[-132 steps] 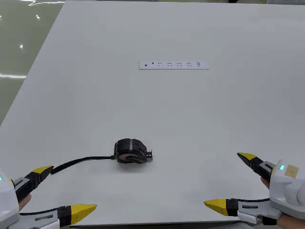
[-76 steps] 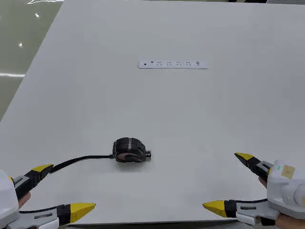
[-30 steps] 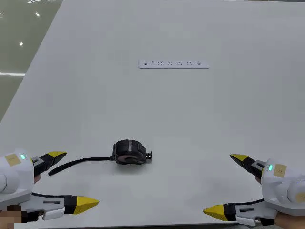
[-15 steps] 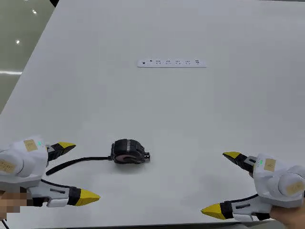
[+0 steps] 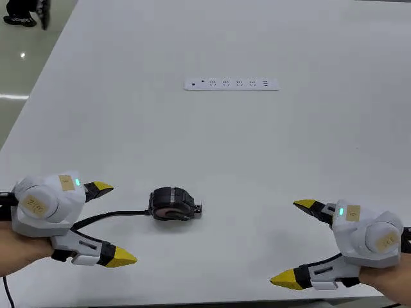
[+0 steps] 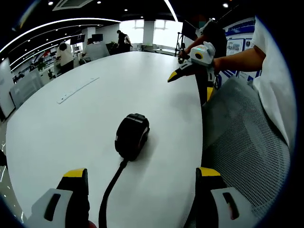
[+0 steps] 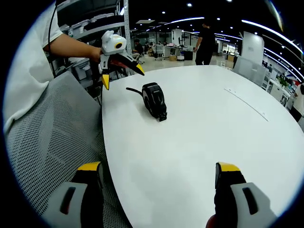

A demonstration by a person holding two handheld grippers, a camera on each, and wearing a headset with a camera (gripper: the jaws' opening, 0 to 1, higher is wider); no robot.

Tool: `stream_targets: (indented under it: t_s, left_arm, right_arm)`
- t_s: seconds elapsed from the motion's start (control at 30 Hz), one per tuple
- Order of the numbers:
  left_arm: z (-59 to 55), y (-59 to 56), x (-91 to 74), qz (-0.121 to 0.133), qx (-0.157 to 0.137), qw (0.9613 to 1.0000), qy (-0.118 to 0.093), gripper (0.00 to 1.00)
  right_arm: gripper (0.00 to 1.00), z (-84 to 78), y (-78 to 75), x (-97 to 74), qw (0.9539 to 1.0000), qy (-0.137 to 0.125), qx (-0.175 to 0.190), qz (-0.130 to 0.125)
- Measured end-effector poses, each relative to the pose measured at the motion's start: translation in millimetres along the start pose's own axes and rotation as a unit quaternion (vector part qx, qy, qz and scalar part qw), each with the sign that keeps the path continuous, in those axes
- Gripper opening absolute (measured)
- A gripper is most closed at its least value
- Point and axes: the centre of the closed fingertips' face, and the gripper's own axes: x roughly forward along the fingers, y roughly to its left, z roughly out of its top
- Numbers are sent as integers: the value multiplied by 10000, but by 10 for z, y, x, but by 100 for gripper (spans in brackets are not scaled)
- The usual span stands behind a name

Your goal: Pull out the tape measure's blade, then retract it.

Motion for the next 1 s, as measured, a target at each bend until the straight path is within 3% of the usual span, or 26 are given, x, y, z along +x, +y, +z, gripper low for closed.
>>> stream_targets:
  t_s: [0.4,1.0]
  left_arm:
    - [20,77,111,-142,194,9994,241,88]
    - [111,220,320,-240,379,9979,471,76]
  right_arm:
    - [92,-14,-34,96,9996,145,-179,171]
    - [86,95,-106,249,9987,185,-314,358]
